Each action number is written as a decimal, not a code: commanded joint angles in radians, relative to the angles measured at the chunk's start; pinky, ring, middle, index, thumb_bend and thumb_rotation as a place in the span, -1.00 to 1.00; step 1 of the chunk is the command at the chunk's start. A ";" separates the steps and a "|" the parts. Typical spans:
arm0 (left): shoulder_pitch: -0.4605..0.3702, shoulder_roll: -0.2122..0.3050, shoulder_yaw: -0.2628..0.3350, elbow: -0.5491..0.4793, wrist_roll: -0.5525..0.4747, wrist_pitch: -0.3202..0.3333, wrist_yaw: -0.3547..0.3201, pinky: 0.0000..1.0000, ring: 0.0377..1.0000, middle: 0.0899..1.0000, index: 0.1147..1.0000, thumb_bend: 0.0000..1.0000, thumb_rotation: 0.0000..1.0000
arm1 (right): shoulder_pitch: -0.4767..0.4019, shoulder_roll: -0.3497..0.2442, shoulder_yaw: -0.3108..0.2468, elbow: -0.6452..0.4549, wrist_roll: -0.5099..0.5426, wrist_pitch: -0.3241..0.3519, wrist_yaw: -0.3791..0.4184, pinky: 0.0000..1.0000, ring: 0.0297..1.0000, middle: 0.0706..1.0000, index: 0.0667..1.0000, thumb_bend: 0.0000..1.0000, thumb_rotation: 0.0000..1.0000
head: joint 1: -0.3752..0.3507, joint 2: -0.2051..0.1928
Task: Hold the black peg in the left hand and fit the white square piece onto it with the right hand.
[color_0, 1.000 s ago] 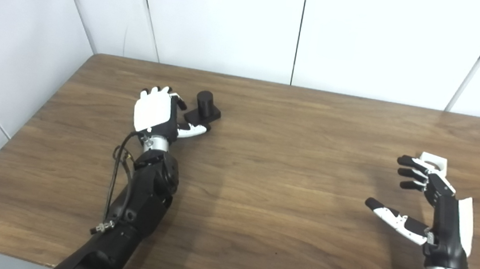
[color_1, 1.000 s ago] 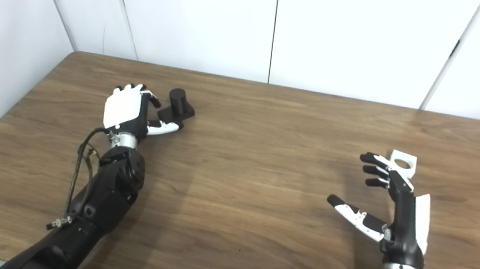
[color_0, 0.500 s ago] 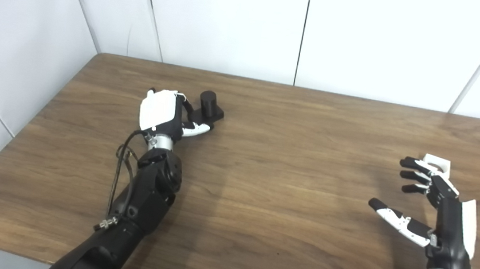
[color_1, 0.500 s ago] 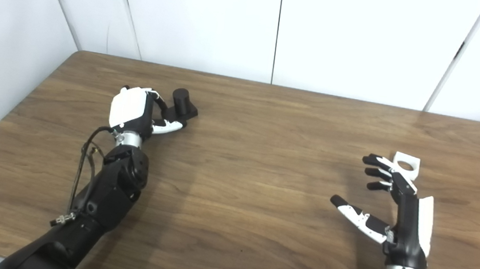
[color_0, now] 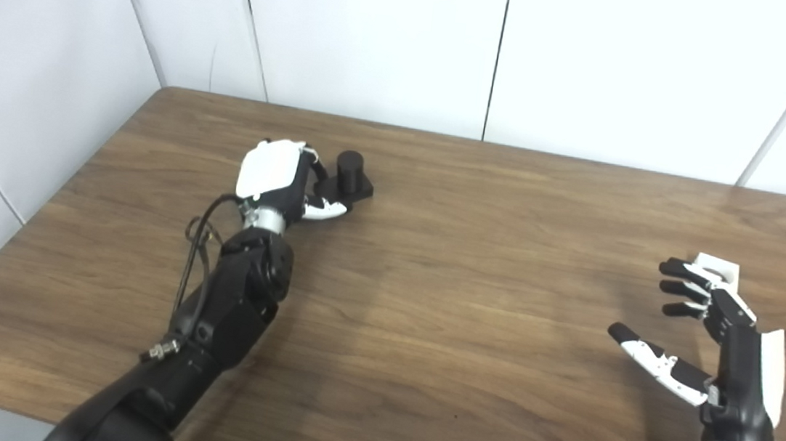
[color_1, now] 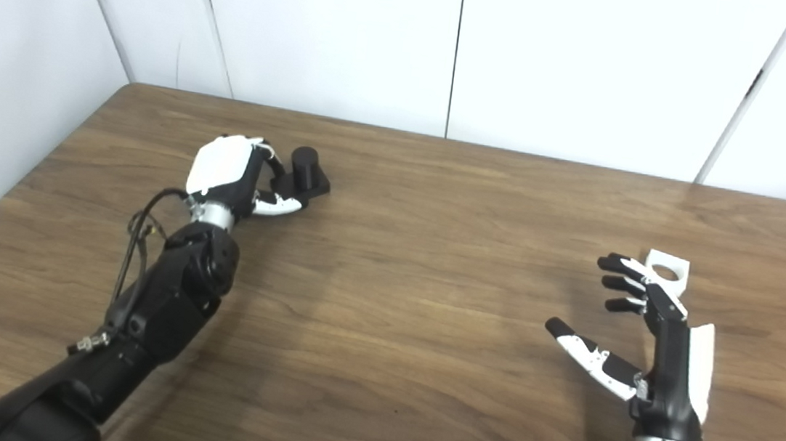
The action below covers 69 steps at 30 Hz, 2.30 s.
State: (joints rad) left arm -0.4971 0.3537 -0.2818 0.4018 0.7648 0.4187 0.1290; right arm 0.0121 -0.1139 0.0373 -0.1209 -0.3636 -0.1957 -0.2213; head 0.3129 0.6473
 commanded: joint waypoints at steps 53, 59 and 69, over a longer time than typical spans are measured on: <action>-0.065 0.188 -0.179 -0.028 -0.284 -0.520 -0.529 1.00 0.93 0.75 -0.16 0.04 -0.85 | 0.019 -0.018 -0.020 -0.020 -0.057 0.015 -0.013 0.10 0.35 0.50 0.30 0.16 -0.72 | -0.038 0.025; -0.047 0.172 -0.187 -0.074 -0.295 -0.545 -0.550 1.00 0.93 0.75 -0.16 0.04 -0.85 | 0.022 -0.016 -0.019 -0.028 -0.070 0.021 -0.010 0.14 0.37 0.50 0.31 0.14 -0.70 | -0.047 0.027; -0.013 0.137 -0.194 -0.141 -0.306 -0.592 -0.541 0.99 0.91 0.74 -0.16 0.04 -0.85 | 0.016 -0.003 -0.020 -0.041 -0.077 0.033 -0.012 0.12 0.36 0.49 0.30 0.16 -0.77 | -0.070 0.032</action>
State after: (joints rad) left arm -0.5348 0.5136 -0.4422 0.2774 0.4532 -0.1409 -0.3702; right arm 0.0293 -0.1116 0.0327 -0.1503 -0.4199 -0.1562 -0.2244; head 0.2470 0.6780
